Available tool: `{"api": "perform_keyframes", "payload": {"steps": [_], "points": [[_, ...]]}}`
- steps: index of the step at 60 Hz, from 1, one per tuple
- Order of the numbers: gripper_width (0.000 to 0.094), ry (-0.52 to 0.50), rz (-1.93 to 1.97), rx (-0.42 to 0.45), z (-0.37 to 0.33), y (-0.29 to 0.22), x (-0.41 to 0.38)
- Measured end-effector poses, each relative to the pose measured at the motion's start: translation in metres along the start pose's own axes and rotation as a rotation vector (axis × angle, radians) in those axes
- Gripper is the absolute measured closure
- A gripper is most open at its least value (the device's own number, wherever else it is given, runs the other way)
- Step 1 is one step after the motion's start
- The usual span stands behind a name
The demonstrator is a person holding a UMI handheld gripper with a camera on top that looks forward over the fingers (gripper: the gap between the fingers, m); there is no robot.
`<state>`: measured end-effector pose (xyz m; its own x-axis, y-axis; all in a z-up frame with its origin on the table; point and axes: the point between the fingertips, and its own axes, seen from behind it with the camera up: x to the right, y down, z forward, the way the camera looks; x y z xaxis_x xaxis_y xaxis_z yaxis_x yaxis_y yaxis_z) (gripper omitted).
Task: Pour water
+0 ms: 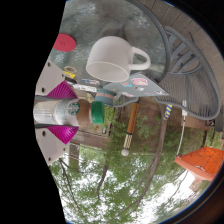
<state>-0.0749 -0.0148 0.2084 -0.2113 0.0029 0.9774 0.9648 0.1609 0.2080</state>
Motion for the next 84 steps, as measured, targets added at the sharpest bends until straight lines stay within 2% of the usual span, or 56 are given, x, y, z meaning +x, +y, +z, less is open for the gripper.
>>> {"api": "perform_keyframes", "payload": {"steps": [7,12,19,28,38,40,43,54,60,62,64,67,71,75,84], "points": [[0.0616,0.081,0.654,0.001,-0.012,0.018,0.031],[0.0614,0.093,1.123,0.023,-0.020,0.033,0.025],[0.0614,0.027,1.661,0.037,-0.016,0.037,-0.037],[0.0614,-0.065,1.944,-0.004,0.003,0.037,-0.105],[0.0611,-0.096,1.892,-0.058,0.023,0.044,-0.138],[0.0615,-0.083,1.861,-0.010,0.024,0.043,-0.128],[0.0615,-0.080,1.808,0.010,0.019,0.034,-0.127],[0.0599,-0.078,1.813,0.003,0.016,0.041,-0.127],[0.0464,-0.088,1.794,-0.016,0.014,0.040,-0.129],[0.0413,-0.111,1.781,-0.059,0.011,0.043,-0.138],[0.0304,-0.159,1.754,-0.122,0.006,0.045,-0.152],[0.0075,-0.181,1.730,-0.164,-0.003,0.050,-0.154],[0.0119,-0.141,1.722,-0.136,-0.022,0.051,-0.141],[0.0103,-0.157,1.697,-0.109,-0.054,0.045,-0.134],[0.0100,-0.156,1.723,-0.118,-0.122,0.055,-0.118]]}}
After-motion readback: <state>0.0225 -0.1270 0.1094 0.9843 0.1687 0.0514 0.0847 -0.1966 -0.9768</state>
